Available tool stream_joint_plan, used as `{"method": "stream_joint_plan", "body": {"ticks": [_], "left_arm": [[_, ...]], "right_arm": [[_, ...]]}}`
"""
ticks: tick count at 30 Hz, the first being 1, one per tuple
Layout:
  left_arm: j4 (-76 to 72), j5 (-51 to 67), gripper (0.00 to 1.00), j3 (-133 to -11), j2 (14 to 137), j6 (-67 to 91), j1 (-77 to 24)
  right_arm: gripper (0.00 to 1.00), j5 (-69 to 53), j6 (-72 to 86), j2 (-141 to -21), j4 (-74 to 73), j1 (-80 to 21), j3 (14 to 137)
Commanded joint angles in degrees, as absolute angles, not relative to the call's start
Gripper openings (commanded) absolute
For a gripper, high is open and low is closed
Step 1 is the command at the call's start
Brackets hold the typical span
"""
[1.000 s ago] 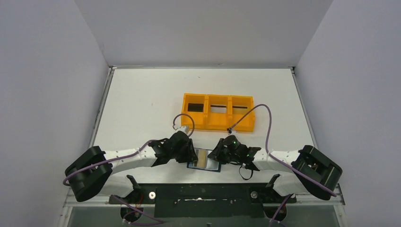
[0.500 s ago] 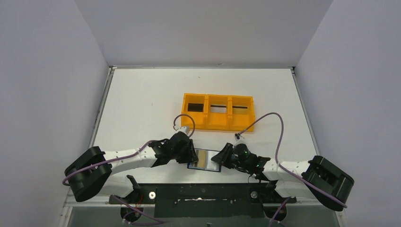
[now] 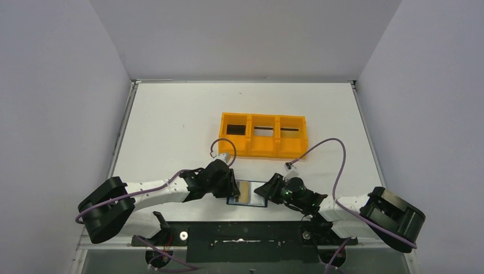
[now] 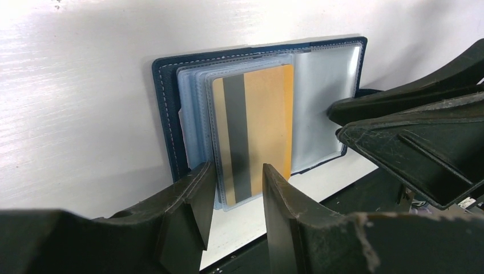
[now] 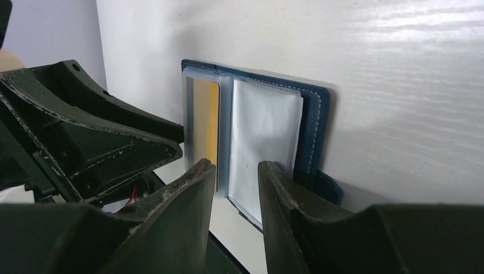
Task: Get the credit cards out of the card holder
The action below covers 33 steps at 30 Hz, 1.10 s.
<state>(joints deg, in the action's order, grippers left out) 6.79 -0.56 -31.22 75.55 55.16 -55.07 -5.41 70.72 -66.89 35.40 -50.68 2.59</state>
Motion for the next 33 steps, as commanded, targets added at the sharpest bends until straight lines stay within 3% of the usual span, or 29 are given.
{"method": "stream_joint_plan", "body": {"ticks": [1, 16, 20, 24, 33], "left_arm": [[5.54, 0.97, 0.36, -32.26, 75.48, 54.05, -55.45], [7.04, 0.24, 0.28, -32.26, 76.29, 54.58, -55.94], [7.37, -0.11, 0.26, -32.19, 76.42, 54.79, -55.99], [8.35, -1.16, 0.21, -32.16, 76.84, 55.26, -55.99], [12.33, -5.33, 0.09, -32.95, 79.34, 56.76, -56.03]], "right_arm": [[0.35, -6.94, 67.28, -69.52, 36.33, -50.45, 6.49], [0.22, -14.47, 70.09, -84.97, 44.1, -50.8, 12.55], [0.14, -14.78, 71.65, -87.1, 47.82, -51.02, 11.74], [0.0, -14.55, 72.41, -86.91, 49.19, -50.89, 11.06], [0.0, -13.19, 71.07, -82.34, 42.25, -50.33, 11.05]]}}
